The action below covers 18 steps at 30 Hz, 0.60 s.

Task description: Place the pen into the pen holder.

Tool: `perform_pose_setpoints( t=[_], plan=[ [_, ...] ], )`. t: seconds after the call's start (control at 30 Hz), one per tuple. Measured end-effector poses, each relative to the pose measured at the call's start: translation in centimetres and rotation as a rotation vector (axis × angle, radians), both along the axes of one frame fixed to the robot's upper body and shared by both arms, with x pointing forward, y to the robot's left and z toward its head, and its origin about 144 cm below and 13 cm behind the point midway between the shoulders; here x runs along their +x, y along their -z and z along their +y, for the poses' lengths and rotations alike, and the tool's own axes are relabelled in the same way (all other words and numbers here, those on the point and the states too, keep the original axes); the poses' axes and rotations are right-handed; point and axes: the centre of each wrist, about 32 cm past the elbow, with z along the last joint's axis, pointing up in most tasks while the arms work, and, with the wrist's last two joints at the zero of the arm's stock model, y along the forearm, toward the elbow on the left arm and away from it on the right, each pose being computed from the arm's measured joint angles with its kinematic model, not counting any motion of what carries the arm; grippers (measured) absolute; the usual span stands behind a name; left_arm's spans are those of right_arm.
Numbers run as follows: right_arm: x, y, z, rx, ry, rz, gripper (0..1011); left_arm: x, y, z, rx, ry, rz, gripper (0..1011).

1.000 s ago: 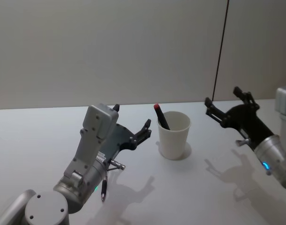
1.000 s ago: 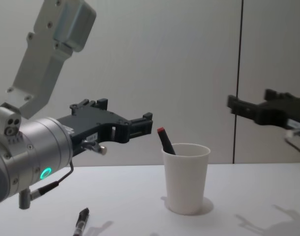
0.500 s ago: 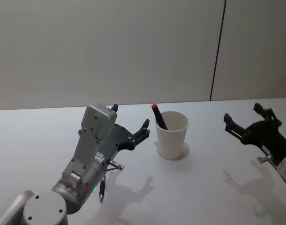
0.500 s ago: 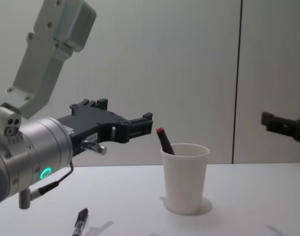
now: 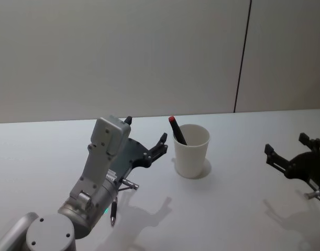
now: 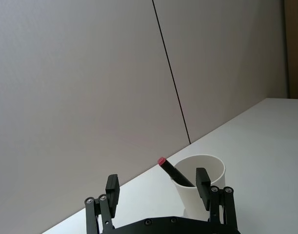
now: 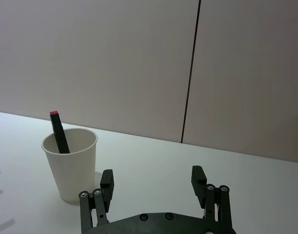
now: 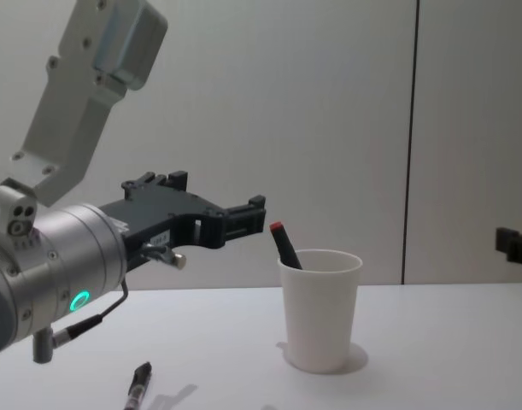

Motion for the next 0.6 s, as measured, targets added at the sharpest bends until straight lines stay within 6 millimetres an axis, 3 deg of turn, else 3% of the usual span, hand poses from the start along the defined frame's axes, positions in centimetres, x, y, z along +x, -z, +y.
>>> perform_pose_setpoints(
  t=[0.6],
  plan=[
    [-1.3, -0.2, -0.5, -0.015, 0.016, 0.040, 1001, 0.0, 0.0, 0.0, 0.001, 0.000, 0.003, 1003]
  ],
)
